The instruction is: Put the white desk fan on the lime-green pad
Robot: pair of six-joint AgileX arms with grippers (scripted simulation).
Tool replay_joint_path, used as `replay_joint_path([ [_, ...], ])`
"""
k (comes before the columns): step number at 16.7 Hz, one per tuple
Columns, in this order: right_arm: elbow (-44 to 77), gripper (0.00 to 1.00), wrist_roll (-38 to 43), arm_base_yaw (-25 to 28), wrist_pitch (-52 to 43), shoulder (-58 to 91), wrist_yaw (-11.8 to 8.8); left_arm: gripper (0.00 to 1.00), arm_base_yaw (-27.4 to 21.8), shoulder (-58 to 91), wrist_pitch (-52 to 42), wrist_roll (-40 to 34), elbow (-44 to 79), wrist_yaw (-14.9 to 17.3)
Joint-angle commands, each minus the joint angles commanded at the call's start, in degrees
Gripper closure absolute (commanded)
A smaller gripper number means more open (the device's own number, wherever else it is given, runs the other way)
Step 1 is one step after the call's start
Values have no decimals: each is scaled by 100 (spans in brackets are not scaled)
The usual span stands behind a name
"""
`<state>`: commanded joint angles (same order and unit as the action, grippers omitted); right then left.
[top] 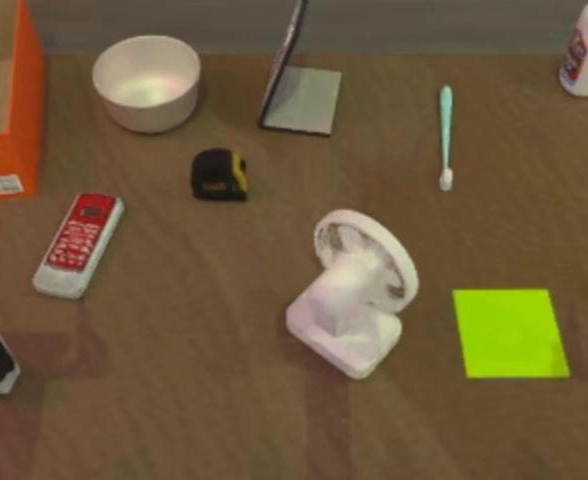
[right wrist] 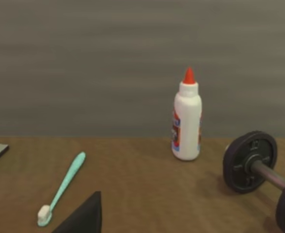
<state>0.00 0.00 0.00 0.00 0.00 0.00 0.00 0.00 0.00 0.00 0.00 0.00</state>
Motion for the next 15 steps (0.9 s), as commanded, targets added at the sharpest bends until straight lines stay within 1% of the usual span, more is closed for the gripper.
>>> replay_joint_path([
  [4,164,0,-31,69,-167,173,-1,0,0,0,0,0,0,0],
  [7,848,0,-134,321,-804,885,3,0,0,0,0,0,0,0],
  [11,2542,0,-312,845,-2101,2635,17,0,0,0,0,0,0,0],
  [15,4906,0,-494,1503,-3608,4997,17,0,0,0,0,0,0,0],
])
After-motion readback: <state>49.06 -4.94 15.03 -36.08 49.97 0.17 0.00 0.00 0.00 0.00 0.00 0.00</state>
